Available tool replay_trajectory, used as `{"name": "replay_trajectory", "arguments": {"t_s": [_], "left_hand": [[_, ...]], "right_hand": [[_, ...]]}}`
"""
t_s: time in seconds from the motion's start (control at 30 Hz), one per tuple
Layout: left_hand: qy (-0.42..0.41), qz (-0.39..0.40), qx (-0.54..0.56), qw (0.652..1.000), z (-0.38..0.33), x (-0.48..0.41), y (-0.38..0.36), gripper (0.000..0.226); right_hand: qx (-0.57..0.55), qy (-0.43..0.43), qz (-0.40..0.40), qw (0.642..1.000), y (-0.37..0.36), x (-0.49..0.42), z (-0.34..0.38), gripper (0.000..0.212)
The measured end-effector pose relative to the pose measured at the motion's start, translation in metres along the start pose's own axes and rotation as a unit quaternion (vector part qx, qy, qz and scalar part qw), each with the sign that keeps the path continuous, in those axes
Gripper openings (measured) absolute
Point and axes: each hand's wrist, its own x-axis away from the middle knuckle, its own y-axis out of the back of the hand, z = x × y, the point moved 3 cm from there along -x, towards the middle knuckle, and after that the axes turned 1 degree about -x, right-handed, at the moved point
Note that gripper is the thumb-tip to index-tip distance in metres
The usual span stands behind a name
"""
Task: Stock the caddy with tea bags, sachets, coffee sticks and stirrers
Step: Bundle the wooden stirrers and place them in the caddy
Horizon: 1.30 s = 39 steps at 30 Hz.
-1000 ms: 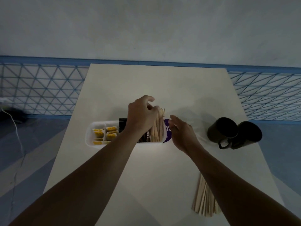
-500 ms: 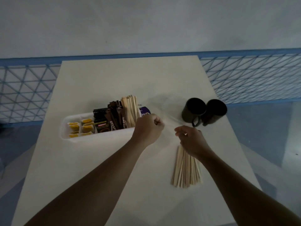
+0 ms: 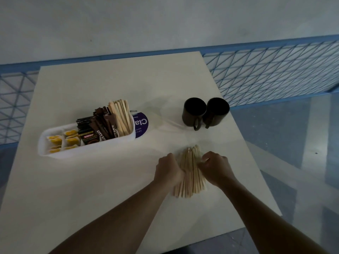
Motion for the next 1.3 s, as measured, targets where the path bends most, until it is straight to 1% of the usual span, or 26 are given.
{"name": "replay_trajectory", "arguments": {"t_s": [0.17, 0.23, 0.3, 0.4, 0.5, 0.7, 0.8, 0.87, 0.93, 1.03, 1.13, 1.3], "left_hand": [[0.009, -0.024, 0.013, 1.0, -0.005, 0.004, -0.014, 0.077], [0.015, -0.043, 0.015, 0.999, -0.006, 0.007, -0.016, 0.082], [0.015, -0.054, 0.016, 0.998, -0.008, 0.009, -0.017, 0.082], [0.016, -0.056, 0.015, 0.998, -0.007, 0.009, -0.017, 0.078], [0.015, -0.051, 0.016, 0.998, -0.008, 0.009, -0.013, 0.075], [0.006, -0.051, 0.019, 0.998, -0.003, 0.003, -0.013, 0.056], [-0.002, -0.058, 0.014, 0.998, -0.005, 0.003, -0.009, 0.041], [-0.004, -0.061, 0.008, 0.998, -0.006, 0.003, -0.009, 0.04], [-0.005, -0.063, -0.005, 0.998, -0.006, 0.001, -0.01, 0.043], [-0.012, -0.063, -0.039, 0.997, -0.007, 0.002, -0.008, 0.035], [-0.029, -0.074, -0.049, 0.996, -0.007, 0.003, -0.007, 0.028], [-0.046, -0.066, -0.054, 0.995, -0.007, 0.005, -0.003, 0.025]], "right_hand": [[-0.007, -0.007, 0.0, 1.0, -0.003, 0.004, 0.006, 0.035], [-0.001, -0.009, 0.001, 1.0, -0.005, 0.005, 0.009, 0.034], [0.003, -0.009, -0.005, 1.0, -0.005, 0.004, 0.01, 0.029], [-0.002, -0.002, 0.001, 1.0, -0.006, 0.002, 0.012, 0.018], [-0.01, 0.005, -0.002, 1.0, -0.007, 0.0, 0.015, 0.014], [0.0, 0.007, -0.012, 1.0, -0.012, -0.004, 0.022, 0.021], [0.001, -0.008, -0.014, 1.0, -0.016, -0.006, 0.022, 0.021], [0.005, -0.01, -0.019, 1.0, -0.018, -0.008, 0.022, 0.016], [-0.001, -0.009, -0.022, 1.0, -0.018, -0.009, 0.021, 0.019], [0.001, -0.008, -0.025, 1.0, -0.017, -0.009, 0.022, 0.024], [0.006, -0.001, -0.035, 0.999, -0.019, -0.008, 0.022, 0.024], [0.029, 0.002, -0.032, 0.999, -0.027, -0.01, 0.023, 0.022]]}}
